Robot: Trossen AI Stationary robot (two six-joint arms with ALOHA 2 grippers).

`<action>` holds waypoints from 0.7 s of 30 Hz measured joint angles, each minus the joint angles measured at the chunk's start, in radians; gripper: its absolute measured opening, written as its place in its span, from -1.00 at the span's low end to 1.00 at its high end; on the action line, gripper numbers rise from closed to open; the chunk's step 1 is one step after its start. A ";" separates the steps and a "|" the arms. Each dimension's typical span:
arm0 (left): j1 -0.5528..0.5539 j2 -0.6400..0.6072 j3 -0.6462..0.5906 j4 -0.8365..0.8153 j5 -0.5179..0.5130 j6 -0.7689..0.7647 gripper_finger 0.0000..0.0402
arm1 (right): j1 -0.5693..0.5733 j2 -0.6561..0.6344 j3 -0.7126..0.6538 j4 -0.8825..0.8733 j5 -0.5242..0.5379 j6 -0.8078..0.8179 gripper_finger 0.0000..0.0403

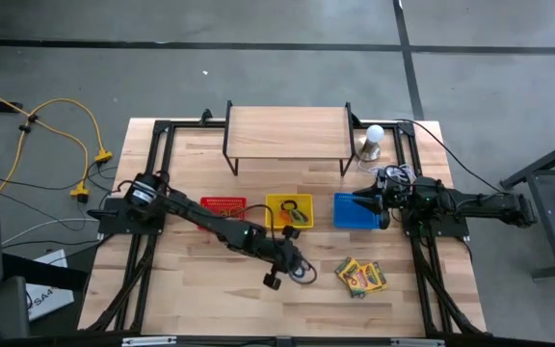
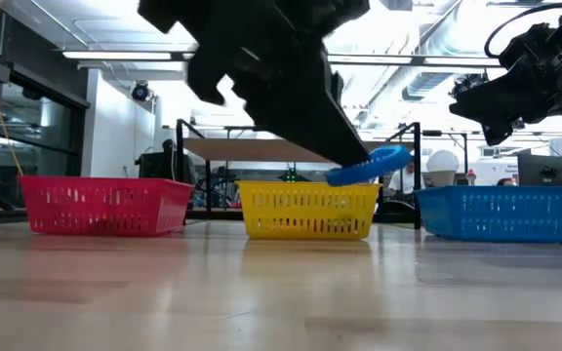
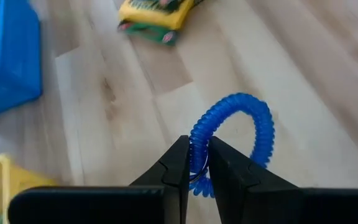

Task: Pick & Place Office Desk Supplies
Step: Put the blue spring keychain into the yellow bin

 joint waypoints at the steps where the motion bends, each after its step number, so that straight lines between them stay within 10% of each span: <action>1: 0.011 -0.001 0.000 -0.004 -0.009 -0.009 -0.77 | 0.000 0.000 0.000 0.000 0.000 0.000 -0.54; 21: 0.257 -0.097 0.002 -0.137 -0.122 -0.035 -0.77 | 0.000 0.000 0.000 -0.005 0.000 0.000 -0.54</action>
